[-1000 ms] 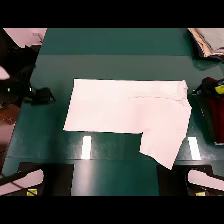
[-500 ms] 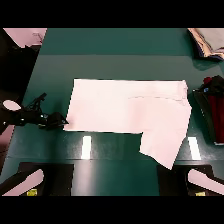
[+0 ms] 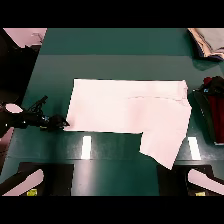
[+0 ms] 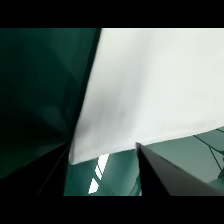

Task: Fold the shirts.

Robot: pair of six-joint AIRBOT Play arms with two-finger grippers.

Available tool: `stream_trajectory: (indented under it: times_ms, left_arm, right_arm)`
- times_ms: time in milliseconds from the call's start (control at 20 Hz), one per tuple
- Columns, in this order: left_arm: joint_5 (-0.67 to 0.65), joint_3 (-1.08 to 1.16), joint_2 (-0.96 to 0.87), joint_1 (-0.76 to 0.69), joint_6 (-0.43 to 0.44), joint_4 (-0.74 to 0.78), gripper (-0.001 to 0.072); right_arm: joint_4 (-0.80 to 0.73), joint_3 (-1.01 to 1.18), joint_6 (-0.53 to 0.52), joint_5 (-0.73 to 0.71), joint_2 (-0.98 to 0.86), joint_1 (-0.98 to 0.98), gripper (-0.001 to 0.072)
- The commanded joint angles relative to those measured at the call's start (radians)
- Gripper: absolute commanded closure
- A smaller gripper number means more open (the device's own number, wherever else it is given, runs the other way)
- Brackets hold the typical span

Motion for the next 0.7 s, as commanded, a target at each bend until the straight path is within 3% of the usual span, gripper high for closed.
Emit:
stream_trajectory:
  times_ms: [0, 400, 500, 650]
  left_arm:
    - [-0.023, 0.006, 0.001, 0.000, 0.001, -0.001, 0.0209]
    - [0.008, -0.058, 0.001, 0.000, 0.001, -0.020, 0.0222]
    - [0.031, -0.058, 0.001, 0.000, 0.002, -0.063, 0.0671]
    - [0.048, -0.034, 0.001, 0.000, 0.002, -0.087, 0.0681]
  right_arm:
    - [0.000, 0.001, 0.000, 0.003, 0.001, -0.001, 0.0442]
    - [0.000, 0.001, 0.000, 0.004, 0.001, 0.000, 0.0442]
    - [-0.001, 0.001, 0.000, 0.005, 0.001, -0.001, 0.0443]
    - [-0.012, 0.000, 0.000, 0.031, 0.001, -0.010, 0.0443]
